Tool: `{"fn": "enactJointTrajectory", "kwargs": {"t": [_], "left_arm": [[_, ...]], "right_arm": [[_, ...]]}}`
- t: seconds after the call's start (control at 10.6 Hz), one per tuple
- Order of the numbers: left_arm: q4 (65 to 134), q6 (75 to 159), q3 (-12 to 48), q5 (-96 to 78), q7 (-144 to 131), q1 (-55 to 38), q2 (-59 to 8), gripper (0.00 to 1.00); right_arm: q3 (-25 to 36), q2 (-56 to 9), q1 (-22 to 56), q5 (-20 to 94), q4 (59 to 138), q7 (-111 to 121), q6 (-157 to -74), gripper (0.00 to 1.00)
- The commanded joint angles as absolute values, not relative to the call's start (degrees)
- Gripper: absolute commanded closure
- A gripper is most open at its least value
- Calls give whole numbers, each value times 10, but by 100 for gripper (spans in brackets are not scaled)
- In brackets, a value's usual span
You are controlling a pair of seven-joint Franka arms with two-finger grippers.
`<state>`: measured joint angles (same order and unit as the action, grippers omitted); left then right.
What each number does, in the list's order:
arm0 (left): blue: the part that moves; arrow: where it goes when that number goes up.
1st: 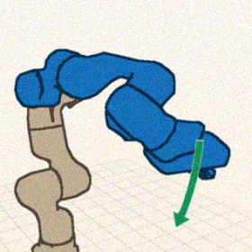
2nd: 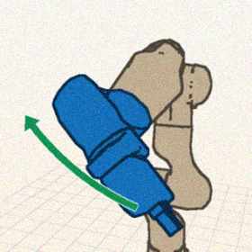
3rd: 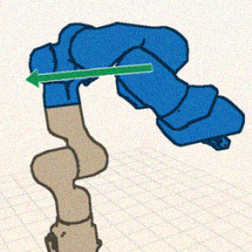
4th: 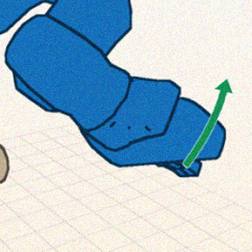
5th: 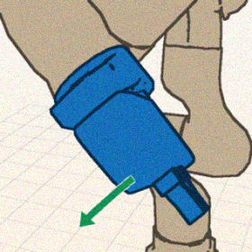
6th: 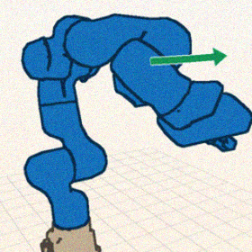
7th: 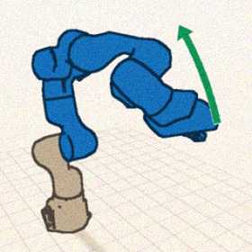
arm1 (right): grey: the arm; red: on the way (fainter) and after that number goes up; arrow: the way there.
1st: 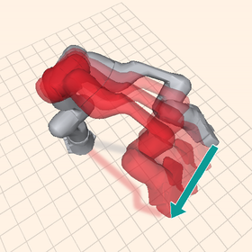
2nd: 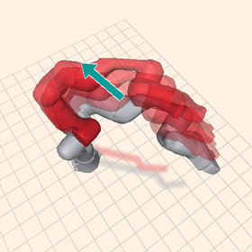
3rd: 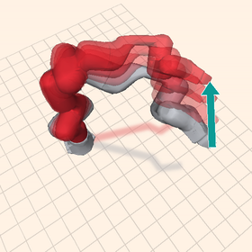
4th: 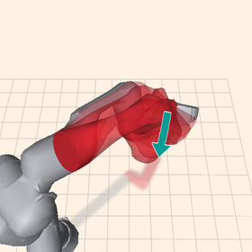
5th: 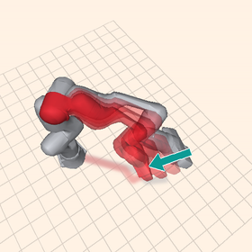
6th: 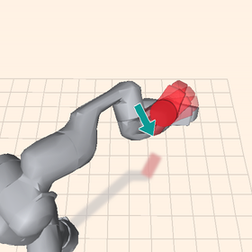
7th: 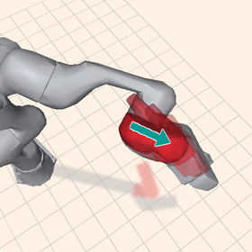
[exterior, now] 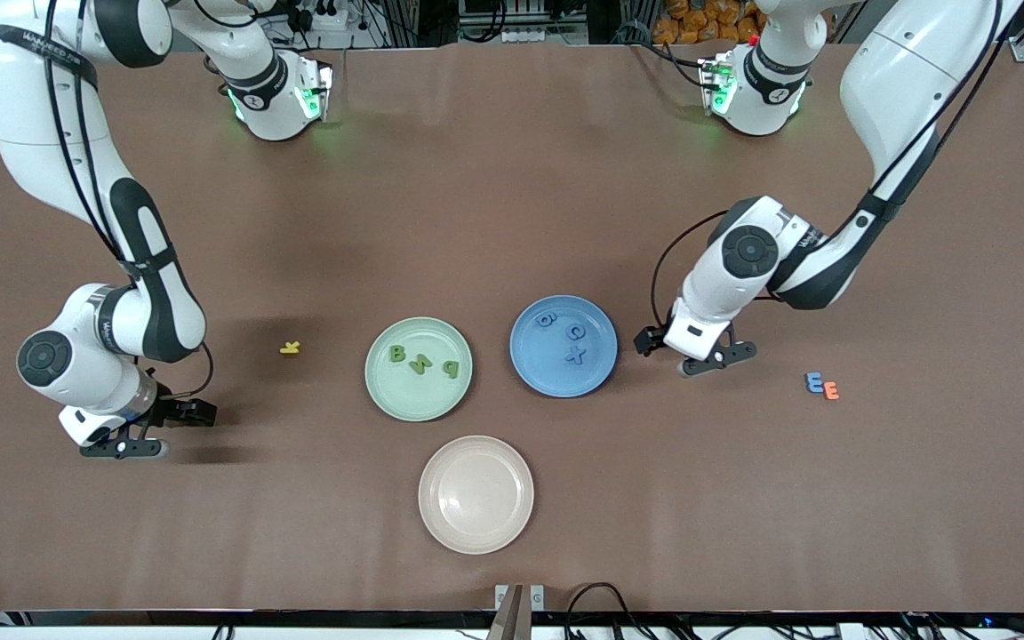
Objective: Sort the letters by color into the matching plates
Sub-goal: 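Grasp the green u with the right gripper while the left gripper reaches the 3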
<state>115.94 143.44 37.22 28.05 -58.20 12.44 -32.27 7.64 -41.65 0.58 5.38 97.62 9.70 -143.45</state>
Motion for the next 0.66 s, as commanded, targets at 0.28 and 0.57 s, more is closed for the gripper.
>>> {"fn": "enactJointTrajectory", "kwargs": {"t": [0.28, 0.57], "left_arm": [[1143, 1355, 370, 295, -401, 207, -315, 0], [1143, 1341, 367, 296, -298, 254, -316, 0]], "right_arm": [[56, -412, -14, 51, 1000, 102, -1456, 25], [56, -403, -16, 50, 1014, 119, -1455, 62]]}}
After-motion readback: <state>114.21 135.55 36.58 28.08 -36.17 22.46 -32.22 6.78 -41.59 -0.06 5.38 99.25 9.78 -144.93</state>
